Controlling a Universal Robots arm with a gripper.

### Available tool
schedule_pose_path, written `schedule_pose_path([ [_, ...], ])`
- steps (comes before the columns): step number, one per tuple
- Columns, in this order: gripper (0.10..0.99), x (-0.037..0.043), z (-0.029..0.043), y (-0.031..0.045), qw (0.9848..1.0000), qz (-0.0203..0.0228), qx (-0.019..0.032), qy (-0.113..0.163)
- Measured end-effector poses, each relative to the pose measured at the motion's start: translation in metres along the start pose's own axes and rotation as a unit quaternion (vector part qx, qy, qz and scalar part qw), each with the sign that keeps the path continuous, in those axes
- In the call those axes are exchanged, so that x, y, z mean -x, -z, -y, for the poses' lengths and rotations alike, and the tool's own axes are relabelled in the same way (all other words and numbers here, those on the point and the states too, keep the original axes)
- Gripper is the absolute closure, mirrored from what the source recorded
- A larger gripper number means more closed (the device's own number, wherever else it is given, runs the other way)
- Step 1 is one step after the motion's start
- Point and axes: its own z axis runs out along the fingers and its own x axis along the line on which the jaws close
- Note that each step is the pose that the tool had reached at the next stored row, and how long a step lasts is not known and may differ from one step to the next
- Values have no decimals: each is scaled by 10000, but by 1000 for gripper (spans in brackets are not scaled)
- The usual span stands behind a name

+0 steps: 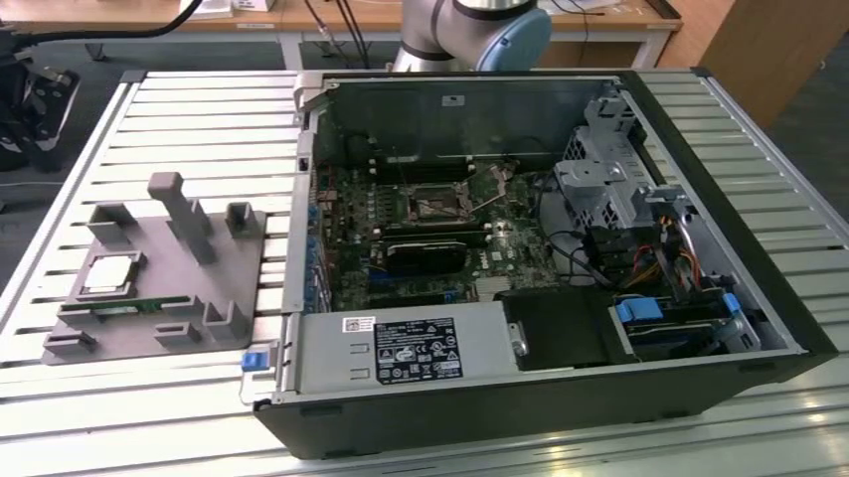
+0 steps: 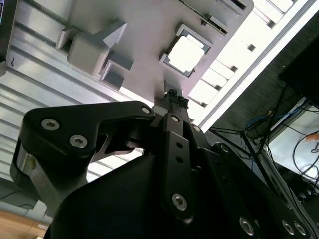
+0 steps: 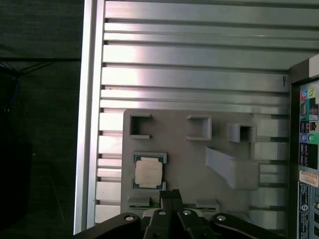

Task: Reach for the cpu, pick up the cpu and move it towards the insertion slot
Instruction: 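Pick up the cpu and move it towards the insertion slot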

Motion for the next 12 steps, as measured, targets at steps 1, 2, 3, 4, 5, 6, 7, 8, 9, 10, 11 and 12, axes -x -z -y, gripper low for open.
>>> schedule_pose_path([
  [1, 980, -8, 0, -5, 10000, 0, 0, 0],
  [2, 980, -14, 0, -10, 10000, 0, 0, 0],
  [3, 980, -17, 1, -15, 10000, 0, 1, 0],
  [4, 980, -18, 1, -19, 10000, -3, 0, 1],
  [5, 980, -20, 1, -23, 10000, -7, 0, 0],
  [6, 980, -22, 1, -28, 10000, -9, 0, 0],
  [7, 980, -24, 1, -32, 10000, -11, 0, 0],
  [8, 980, -26, 1, -37, 10000, -13, 0, 0],
  [9, 980, -30, 1, -41, 10000, -15, 0, -1],
  [10, 980, -33, 1, -45, 10000, -17, 0, -1],
  [11, 980, -36, 1, -51, 10000, -19, 1, -1],
  [12, 980, -37, 2, -56, 10000, -22, 1, -1],
])
